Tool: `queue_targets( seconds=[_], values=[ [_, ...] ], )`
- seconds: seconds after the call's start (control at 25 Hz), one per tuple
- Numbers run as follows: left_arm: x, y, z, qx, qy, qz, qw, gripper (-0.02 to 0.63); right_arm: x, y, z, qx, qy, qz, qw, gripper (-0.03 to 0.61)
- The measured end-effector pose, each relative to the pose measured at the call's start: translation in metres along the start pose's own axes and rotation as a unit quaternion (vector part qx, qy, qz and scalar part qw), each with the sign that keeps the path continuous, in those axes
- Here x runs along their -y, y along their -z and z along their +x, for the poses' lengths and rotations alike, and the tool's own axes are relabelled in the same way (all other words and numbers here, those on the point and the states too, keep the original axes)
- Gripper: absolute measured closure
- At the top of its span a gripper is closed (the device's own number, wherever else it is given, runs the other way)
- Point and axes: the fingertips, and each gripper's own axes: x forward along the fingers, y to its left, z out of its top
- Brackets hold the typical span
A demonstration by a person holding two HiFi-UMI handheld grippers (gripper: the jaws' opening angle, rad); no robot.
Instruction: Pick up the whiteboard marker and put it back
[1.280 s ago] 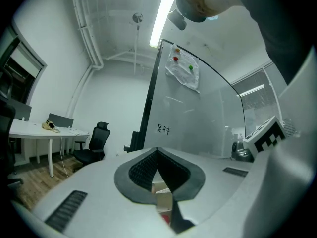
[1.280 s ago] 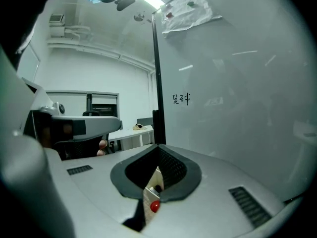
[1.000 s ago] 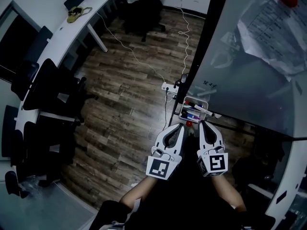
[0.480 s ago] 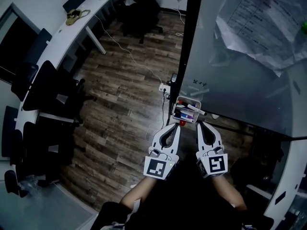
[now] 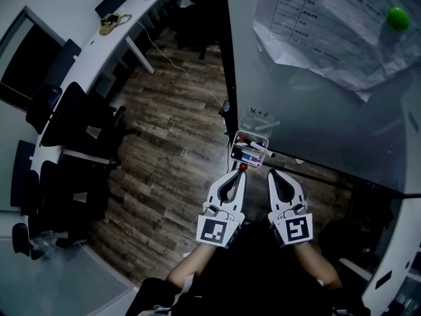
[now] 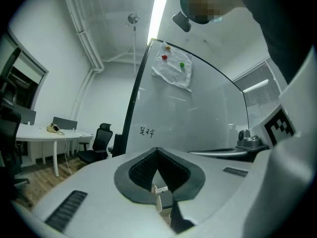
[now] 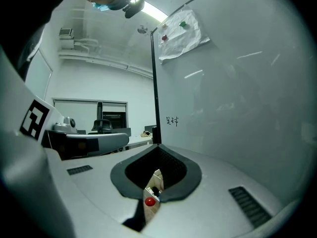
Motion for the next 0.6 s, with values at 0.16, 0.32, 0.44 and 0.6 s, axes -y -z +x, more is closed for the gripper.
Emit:
queue_targets(
  seconds=[0.16, 0.32, 0.44, 0.6],
  values=[
    [0.011, 0.001, 0.002, 0.003, 0.0, 0.005, 1.0, 0.606, 0.001, -0.003, -0.011, 0.005, -0.011, 0.004, 1.0, 0.563],
    [0.021, 0.007, -0.001, 0.0, 0.0, -0.004, 1.0, 0.606, 0.006, -0.002, -0.019, 0.009, -0.013, 0.01, 1.0, 0.563],
    [0.025, 0.007, -0.003, -0.003, -0.002, 0.002, 1.0, 0.606, 0.009, -0.006, -0.025, 0.014, -0.012, 0.01, 1.0, 0.563],
    [0.029, 0.009, -0.004, -0.001, -0.002, 0.001, 1.0, 0.606, 0.013, -0.007, -0.028, 0.02, -0.009, 0.013, 1.0, 0.564]
  ],
)
